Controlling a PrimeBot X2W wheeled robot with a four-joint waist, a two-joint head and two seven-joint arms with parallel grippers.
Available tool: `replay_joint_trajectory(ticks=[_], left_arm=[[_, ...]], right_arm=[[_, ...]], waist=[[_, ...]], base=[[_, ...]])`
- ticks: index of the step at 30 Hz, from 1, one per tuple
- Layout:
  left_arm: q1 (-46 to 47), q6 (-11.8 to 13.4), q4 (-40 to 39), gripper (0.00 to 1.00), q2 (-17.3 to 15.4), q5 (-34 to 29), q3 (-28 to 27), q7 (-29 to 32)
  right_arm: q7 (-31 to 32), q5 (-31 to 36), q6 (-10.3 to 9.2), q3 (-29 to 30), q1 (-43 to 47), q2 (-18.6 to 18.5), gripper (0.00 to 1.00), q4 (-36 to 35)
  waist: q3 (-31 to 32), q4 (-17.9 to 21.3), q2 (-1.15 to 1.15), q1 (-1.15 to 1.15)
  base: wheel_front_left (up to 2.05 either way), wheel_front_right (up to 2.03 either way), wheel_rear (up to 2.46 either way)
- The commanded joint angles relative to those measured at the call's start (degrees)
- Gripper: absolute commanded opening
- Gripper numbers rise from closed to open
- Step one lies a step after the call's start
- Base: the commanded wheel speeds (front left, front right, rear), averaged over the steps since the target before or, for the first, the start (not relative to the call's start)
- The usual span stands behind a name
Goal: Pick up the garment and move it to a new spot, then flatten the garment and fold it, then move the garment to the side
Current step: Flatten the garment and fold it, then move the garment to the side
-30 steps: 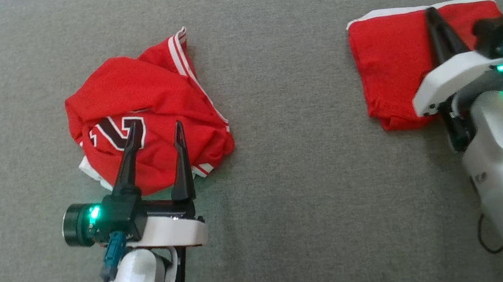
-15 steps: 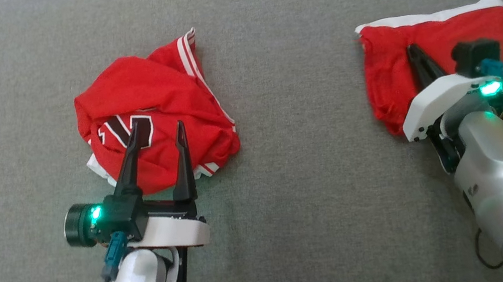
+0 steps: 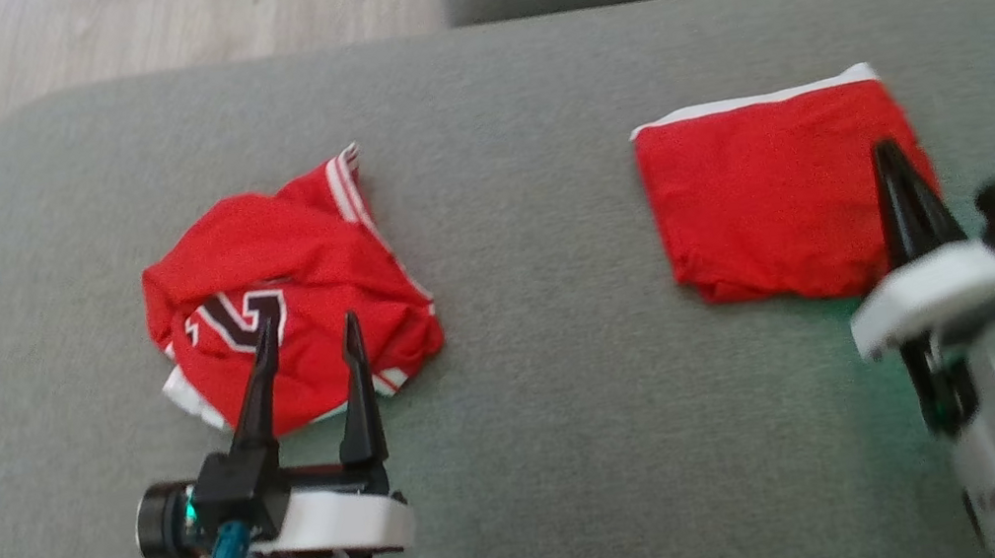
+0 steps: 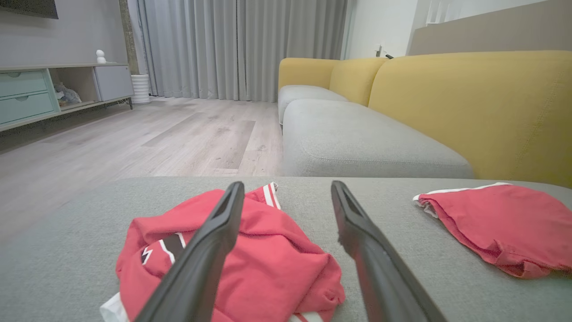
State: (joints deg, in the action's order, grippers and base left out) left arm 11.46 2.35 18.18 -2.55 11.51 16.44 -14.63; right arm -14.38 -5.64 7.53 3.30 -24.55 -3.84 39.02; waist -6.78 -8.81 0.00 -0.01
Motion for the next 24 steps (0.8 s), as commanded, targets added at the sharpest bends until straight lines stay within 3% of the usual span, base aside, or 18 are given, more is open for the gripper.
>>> replay_joint_trajectory(ticks=[1,2,9,13,24], left_arm=[[0.32,0.28,-2.71,1.0,-0.32,0.62,-2.45,-0.37],[-0.79,0.56,-3.17,1.0,-0.32,1.06,-2.58,-0.37],[-3.56,1.42,-3.66,1.0,-0.32,2.21,-2.08,-0.37],[-3.88,1.71,-3.74,1.0,-0.32,2.56,-2.06,-0.37],[-1.6,1.2,-4.57,1.0,-0.32,1.57,-1.8,-0.37]], right_arm=[[-0.61,-0.66,-0.04,-1.08,2.36,0.87,0.0,-5.16],[-0.61,-0.78,-0.04,-1.07,6.16,0.92,1.0,-9.09],[-0.62,-3.18,-0.04,-1.79,17.95,0.95,1.0,-18.57],[-0.62,-3.44,-0.04,-1.51,20.43,0.95,1.0,-20.48],[1.69,-1.39,-0.04,-0.51,16.8,0.96,1.0,-22.09]], waist=[[1.98,2.05,0.0,0.01],[2.7,2.53,0.0,0.01],[4.24,3.02,0.0,0.01],[4.22,3.04,0.0,0.01],[0.65,2.2,0.0,0.01]], base=[[0.0,0.0,0.0],[0.0,0.0,0.0],[0.0,0.0,0.0],[0.0,0.0,0.0],[0.0,0.0,0.0]])
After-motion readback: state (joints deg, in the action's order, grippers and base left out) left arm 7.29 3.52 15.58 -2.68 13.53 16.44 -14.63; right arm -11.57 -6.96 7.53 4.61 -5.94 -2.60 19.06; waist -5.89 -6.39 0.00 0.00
